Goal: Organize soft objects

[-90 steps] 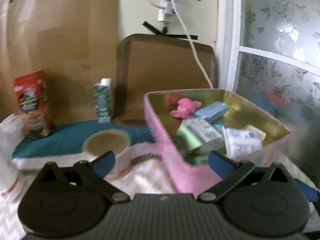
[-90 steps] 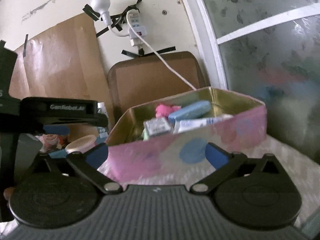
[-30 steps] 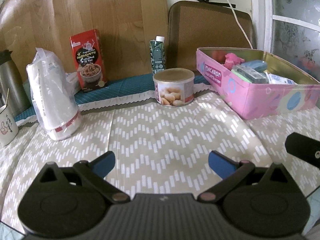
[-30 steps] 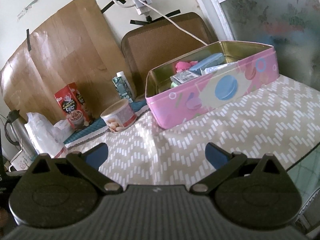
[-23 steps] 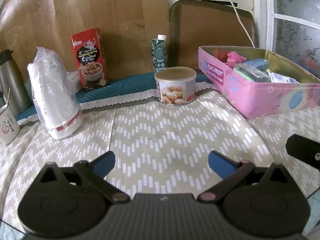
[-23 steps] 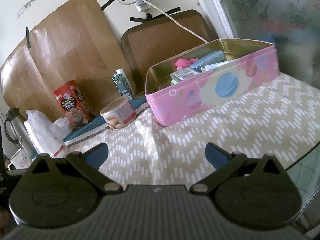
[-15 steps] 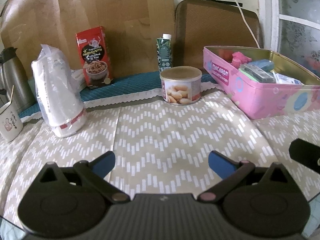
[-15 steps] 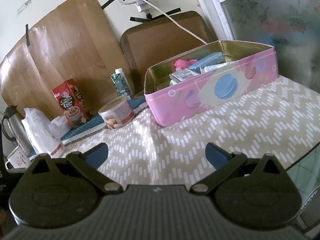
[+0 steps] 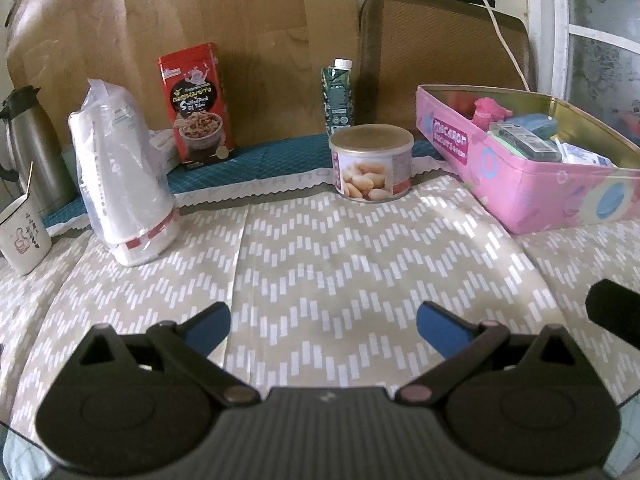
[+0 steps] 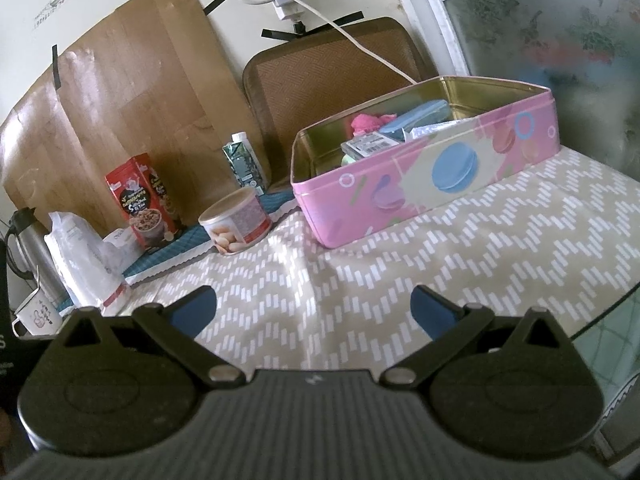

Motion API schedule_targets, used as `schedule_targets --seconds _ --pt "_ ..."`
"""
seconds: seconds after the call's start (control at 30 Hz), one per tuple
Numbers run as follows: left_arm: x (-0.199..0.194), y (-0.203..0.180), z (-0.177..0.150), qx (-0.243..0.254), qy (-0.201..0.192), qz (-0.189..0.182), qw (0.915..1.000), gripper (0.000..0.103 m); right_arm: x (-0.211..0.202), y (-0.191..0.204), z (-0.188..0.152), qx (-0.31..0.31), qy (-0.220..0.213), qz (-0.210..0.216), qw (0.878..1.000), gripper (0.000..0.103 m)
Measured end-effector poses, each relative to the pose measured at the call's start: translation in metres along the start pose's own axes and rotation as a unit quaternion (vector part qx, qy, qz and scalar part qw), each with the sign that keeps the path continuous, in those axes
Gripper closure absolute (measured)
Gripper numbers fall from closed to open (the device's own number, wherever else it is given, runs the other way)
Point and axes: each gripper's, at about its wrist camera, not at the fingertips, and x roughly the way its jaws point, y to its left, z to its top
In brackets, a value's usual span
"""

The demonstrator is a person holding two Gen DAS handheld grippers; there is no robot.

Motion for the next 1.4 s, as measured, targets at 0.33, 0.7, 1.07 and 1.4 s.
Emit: schedule_targets --seconds 0.33,0.7,1.07,1.4 --pt "0.0006 0.0013 0.0 -0.003 0.003 -0.001 1.0 0.0 0.0004 0.0003 -0.0005 0.001 0.003 0.0 1.0 0.0" --pt "-0.0016 -0.0007 0.0003 -0.003 0.003 -0.009 0.9999 0.0 0.0008 0.0009 -0.0011 0.002 0.003 0.0 1.0 0.0" --pt "-0.0044 -0.0021 0.0014 -0.003 0.002 -0.012 0.9999 0.0 0.0011 0.0017 -0.0018 0.001 0.004 0.0 1.0 0.0" --pt "-0.0032 -0.0009 0.0013 -0.002 0.002 -0.027 0.9996 0.0 0.0031 0.0022 -0.0012 -0.002 0.007 0.004 1.0 0.0"
